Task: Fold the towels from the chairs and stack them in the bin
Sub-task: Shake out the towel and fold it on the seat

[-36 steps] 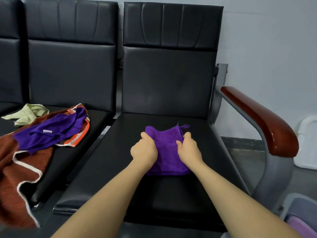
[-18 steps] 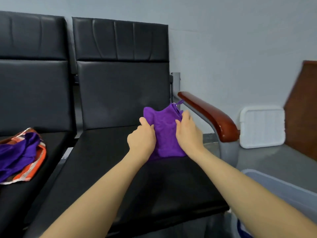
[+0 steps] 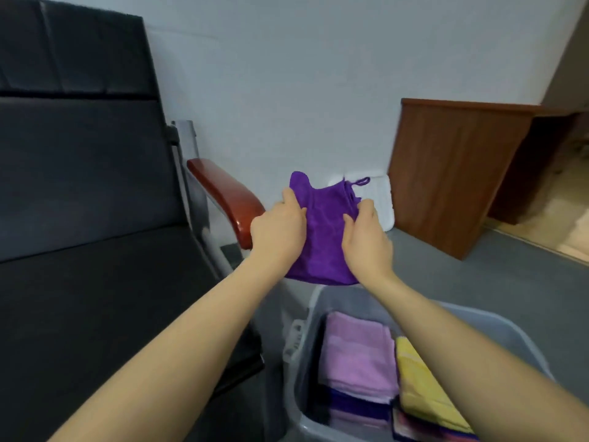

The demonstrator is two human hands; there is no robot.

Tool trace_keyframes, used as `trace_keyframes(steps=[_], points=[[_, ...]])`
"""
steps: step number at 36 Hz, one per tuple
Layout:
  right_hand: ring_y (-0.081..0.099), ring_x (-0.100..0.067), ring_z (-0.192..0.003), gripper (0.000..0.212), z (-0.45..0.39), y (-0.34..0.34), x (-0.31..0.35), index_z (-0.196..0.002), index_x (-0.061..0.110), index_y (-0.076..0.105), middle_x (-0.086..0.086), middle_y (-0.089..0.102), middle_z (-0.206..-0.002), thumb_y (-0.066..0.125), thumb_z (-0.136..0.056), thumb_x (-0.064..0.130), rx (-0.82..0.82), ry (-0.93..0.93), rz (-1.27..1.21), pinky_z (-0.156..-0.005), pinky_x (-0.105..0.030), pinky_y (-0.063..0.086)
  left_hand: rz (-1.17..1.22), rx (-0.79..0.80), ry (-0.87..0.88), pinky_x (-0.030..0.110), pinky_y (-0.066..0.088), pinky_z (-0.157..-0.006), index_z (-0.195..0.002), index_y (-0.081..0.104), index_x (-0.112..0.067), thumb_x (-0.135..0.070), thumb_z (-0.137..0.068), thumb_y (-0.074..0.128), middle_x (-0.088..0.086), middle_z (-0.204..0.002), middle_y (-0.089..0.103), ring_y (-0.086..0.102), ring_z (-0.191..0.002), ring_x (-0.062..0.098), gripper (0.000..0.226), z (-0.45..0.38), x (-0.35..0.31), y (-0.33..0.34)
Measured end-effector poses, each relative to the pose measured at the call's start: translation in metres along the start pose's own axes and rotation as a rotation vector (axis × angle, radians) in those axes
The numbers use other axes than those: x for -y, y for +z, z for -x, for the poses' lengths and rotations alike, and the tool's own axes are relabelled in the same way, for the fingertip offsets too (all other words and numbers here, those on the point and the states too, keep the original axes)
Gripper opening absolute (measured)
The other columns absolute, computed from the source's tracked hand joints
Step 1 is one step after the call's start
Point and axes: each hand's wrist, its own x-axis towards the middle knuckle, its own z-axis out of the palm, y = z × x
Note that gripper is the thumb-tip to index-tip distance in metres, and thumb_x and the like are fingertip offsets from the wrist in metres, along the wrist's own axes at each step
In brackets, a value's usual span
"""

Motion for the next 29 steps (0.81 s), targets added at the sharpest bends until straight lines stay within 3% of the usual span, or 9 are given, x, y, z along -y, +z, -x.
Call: trace_keyframes(steps=[3, 10, 20, 22, 26, 29], points=[[0.059, -0.037, -0.093, 0.024, 0.004, -0.011, -0.056, -0.115, 0.005, 0.041, -0.011, 0.055, -0.112, 0.038, -0.102, 0.025, 0.016, 0.077, 0.069, -0.067, -0.039, 0.038, 0.012, 0.084, 0.034, 0.038, 0.044, -0.072, -0.125, 0.036, -0.005, -0.037, -0.102, 0.032, 0.011, -0.111, 0.063, 0.063, -0.1, 0.034, 0.04, 0.006, -0.047, 0.037], [0.058, -0.04, -0.102, 0.026, 0.026, -0.011, -0.168, -0.117, 0.007, 0.041, -0.014, 0.056, -0.117, 0.039, -0.101, 0.027, 0.11, 0.268, 0.153, -0.076, -0.045, 0.043, 0.092, 0.309, 0.063, 0.038, 0.044, -0.075, -0.121, 0.037, -0.005, -0.038, -0.102, 0.032, 0.012, -0.113, 0.062, 0.062, -0.101, 0.033, 0.038, 0.03, -0.118, 0.128], [0.06, -0.036, -0.103, 0.031, 0.073, 0.008, -0.313, -0.117, 0.005, 0.04, -0.013, 0.057, -0.118, 0.036, -0.102, 0.032, 0.309, 0.531, 0.341, -0.069, -0.037, 0.038, 0.185, 0.632, 0.063, 0.041, 0.045, -0.083, -0.12, 0.035, -0.005, -0.035, -0.102, 0.033, 0.015, -0.116, 0.062, 0.06, -0.108, 0.036, 0.035, 0.08, -0.205, 0.258], [0.061, -0.034, -0.1, 0.035, 0.085, 0.017, -0.341, -0.122, 0.005, 0.04, -0.012, 0.058, -0.116, 0.037, -0.101, 0.033, 0.34, 0.562, 0.39, -0.069, -0.038, 0.043, 0.196, 0.705, 0.072, 0.041, 0.045, -0.084, -0.121, 0.035, -0.005, -0.034, -0.102, 0.034, 0.015, -0.118, 0.061, 0.059, -0.11, 0.035, 0.035, 0.092, -0.217, 0.285], [0.059, -0.037, -0.103, 0.031, 0.102, 0.03, -0.37, -0.121, 0.004, 0.04, -0.016, 0.058, -0.117, 0.041, -0.101, 0.028, 0.396, 0.676, 0.258, -0.077, -0.043, 0.046, 0.19, 0.835, 0.051, 0.04, 0.043, -0.088, -0.122, 0.034, -0.005, -0.029, -0.103, 0.034, 0.016, -0.123, 0.059, 0.056, -0.116, 0.034, 0.031, 0.112, -0.226, 0.321], [0.058, -0.036, -0.102, 0.02, 0.111, 0.041, -0.383, -0.111, 0.006, 0.039, -0.017, 0.058, -0.113, 0.041, -0.101, 0.023, 0.457, 0.687, 0.21, -0.072, -0.039, 0.041, 0.166, 0.861, 0.045, 0.04, 0.044, -0.086, -0.124, 0.033, -0.004, -0.02, -0.102, 0.037, 0.016, -0.122, 0.059, 0.059, -0.112, 0.034, 0.027, 0.122, -0.227, 0.343]])
